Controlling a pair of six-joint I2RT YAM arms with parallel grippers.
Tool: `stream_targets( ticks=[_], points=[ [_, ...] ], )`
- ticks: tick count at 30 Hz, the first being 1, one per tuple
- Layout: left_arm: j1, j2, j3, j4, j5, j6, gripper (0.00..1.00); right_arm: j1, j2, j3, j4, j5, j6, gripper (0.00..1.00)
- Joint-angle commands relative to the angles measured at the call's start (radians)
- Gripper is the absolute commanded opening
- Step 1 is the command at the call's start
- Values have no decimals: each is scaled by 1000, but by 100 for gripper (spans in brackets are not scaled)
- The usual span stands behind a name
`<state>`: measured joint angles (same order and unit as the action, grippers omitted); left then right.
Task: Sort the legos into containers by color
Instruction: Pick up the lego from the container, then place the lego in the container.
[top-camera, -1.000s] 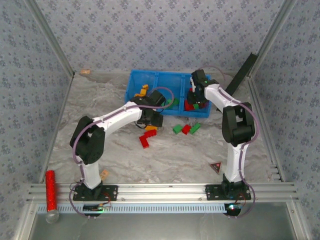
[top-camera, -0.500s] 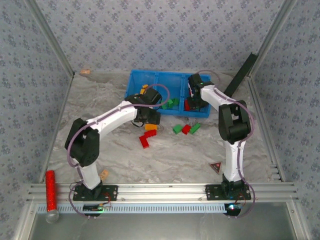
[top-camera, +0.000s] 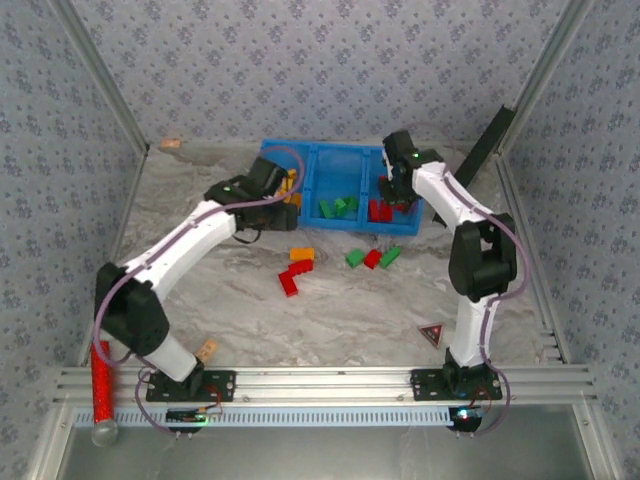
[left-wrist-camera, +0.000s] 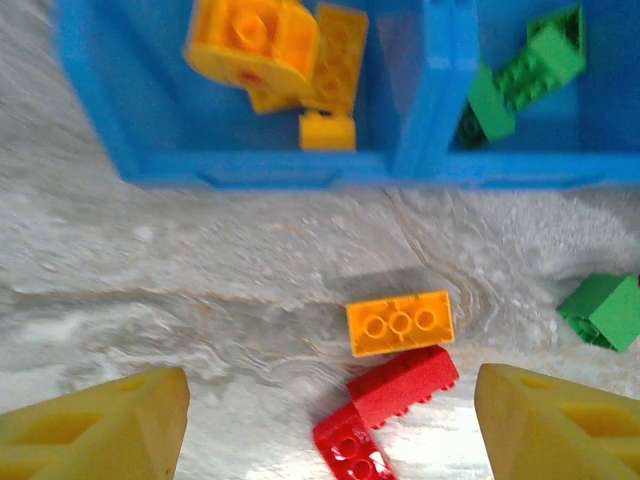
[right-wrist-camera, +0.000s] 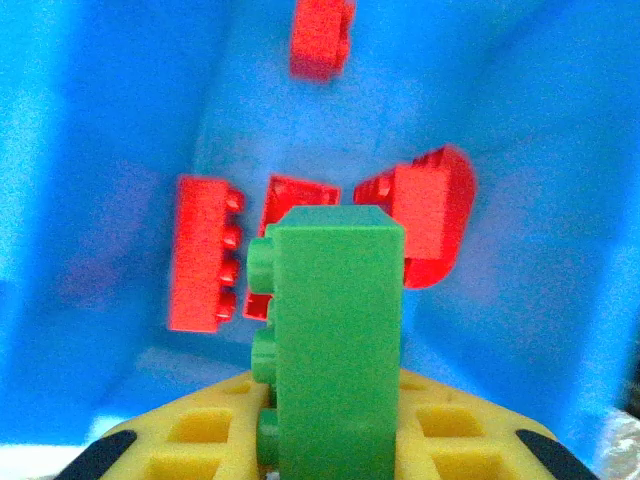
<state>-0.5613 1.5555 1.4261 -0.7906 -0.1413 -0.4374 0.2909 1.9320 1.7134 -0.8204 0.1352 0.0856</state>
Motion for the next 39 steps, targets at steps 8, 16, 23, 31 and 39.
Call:
stream_targets(
  ticks=[8,16,23,31,39],
  points=[
    [281,-99,46,76,106,167,79,111,-59,62,18,-63,5,22],
    [388,-13,51,136,213,213,79,268,138,273,-6,-102,-70,23],
    [394,49,28,89,257,227,80,286,340,478,-136,-56,-89,23],
    [369,107,-67,97,313,195,81,270,438,528,-143,-56,-80,31],
    [226,192,-33,22,274,174,81,259,442,533,-139,-61,-82,41]
  ],
)
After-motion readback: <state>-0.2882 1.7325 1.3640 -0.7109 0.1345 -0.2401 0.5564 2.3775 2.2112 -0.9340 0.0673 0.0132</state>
